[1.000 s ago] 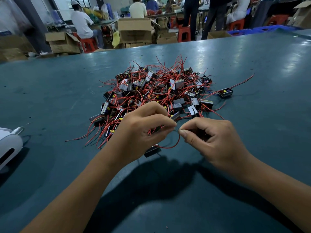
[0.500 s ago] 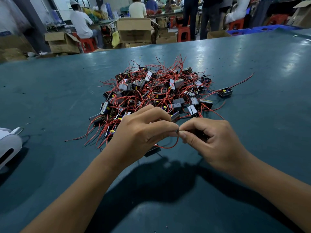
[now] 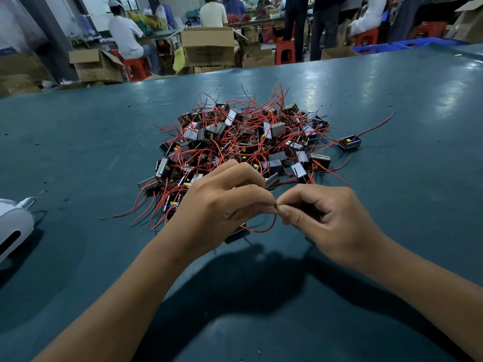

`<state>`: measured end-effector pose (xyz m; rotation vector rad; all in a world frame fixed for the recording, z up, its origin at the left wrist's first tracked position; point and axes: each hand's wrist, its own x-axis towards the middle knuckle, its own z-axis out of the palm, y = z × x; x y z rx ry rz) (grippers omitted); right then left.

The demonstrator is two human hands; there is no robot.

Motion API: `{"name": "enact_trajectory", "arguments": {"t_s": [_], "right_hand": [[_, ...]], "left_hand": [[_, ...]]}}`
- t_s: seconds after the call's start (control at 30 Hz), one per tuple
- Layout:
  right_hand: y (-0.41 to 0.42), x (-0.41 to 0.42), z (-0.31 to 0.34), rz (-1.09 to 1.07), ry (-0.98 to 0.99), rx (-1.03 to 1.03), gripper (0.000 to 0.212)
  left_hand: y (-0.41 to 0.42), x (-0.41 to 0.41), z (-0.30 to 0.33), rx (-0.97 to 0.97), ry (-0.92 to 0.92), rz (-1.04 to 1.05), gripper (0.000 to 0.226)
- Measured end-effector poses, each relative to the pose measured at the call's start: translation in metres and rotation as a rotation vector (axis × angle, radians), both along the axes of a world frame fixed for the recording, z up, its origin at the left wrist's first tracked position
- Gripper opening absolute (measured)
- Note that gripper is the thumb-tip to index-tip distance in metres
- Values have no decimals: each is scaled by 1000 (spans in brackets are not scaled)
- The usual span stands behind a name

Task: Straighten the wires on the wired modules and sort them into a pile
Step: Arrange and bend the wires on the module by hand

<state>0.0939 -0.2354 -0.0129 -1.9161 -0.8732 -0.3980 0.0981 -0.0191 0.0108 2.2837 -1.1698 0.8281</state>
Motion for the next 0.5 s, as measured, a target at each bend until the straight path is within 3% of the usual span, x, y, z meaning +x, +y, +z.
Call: {"name": "enact_trajectory", "arguments": {"t_s": [0.3,0.5], "right_hand": [[-1,-3,-2,-49,-191,-136,9],[2,-2,-4,-15,13,5,6]], "left_hand": [[-7,-4,1,9,241,-7,16],[-2,-4,3,47,295,-10,16]]}}
